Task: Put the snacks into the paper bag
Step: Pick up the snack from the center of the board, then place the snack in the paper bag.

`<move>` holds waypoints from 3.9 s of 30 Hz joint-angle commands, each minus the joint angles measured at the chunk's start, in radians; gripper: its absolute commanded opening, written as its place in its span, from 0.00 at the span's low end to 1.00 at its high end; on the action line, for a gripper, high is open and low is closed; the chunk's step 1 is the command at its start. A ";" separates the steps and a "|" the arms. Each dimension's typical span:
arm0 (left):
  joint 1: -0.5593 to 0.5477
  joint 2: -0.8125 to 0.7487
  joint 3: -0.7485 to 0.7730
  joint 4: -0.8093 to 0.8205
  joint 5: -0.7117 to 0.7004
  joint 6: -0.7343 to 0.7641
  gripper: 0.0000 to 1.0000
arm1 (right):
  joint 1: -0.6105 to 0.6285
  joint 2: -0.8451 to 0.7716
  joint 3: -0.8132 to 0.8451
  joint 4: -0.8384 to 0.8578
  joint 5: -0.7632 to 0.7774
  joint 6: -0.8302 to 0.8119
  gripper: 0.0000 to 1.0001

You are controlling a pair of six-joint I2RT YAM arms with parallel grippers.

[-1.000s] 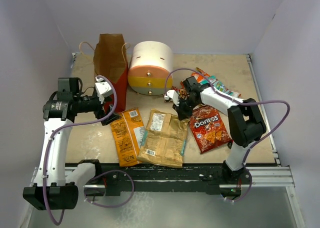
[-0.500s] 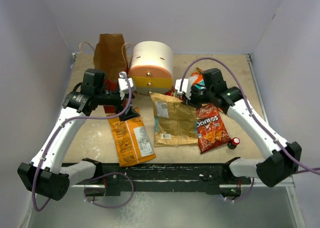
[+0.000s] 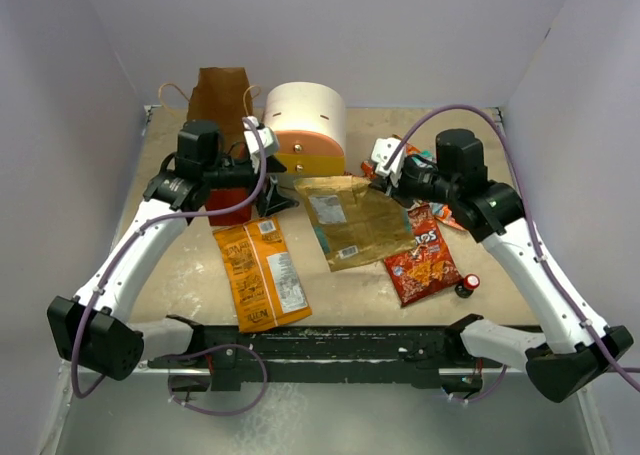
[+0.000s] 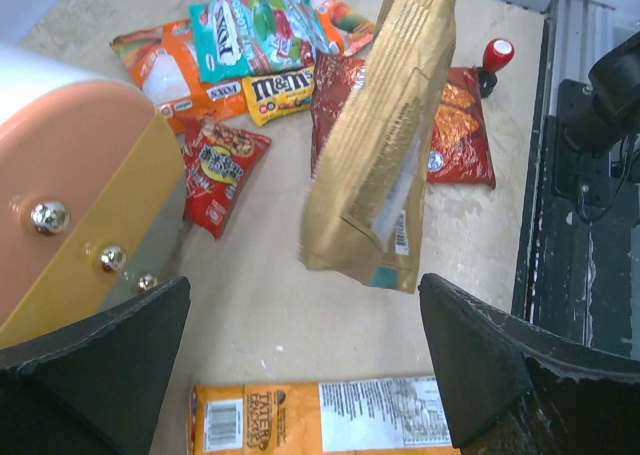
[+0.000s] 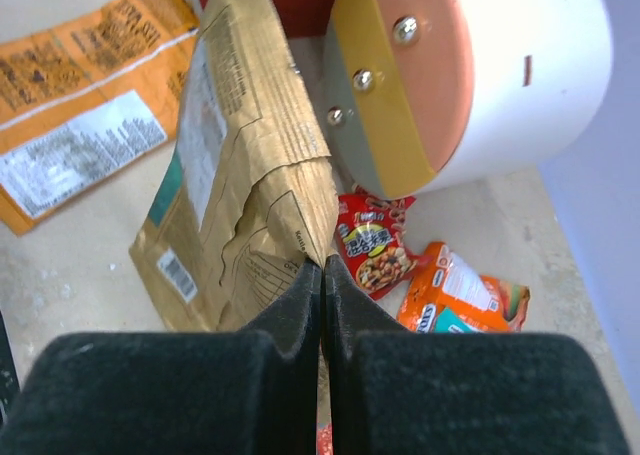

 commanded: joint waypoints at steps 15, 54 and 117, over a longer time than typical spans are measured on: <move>-0.042 0.105 -0.023 0.553 0.177 -0.337 0.99 | -0.019 0.008 0.353 0.135 0.169 0.340 0.00; -0.150 0.174 -0.110 1.109 0.208 -0.774 0.05 | -0.154 -0.008 0.218 0.261 -0.051 0.500 0.00; 0.227 0.422 1.201 -0.829 -0.736 0.010 0.00 | -0.178 -0.078 0.059 0.246 -0.040 0.342 0.53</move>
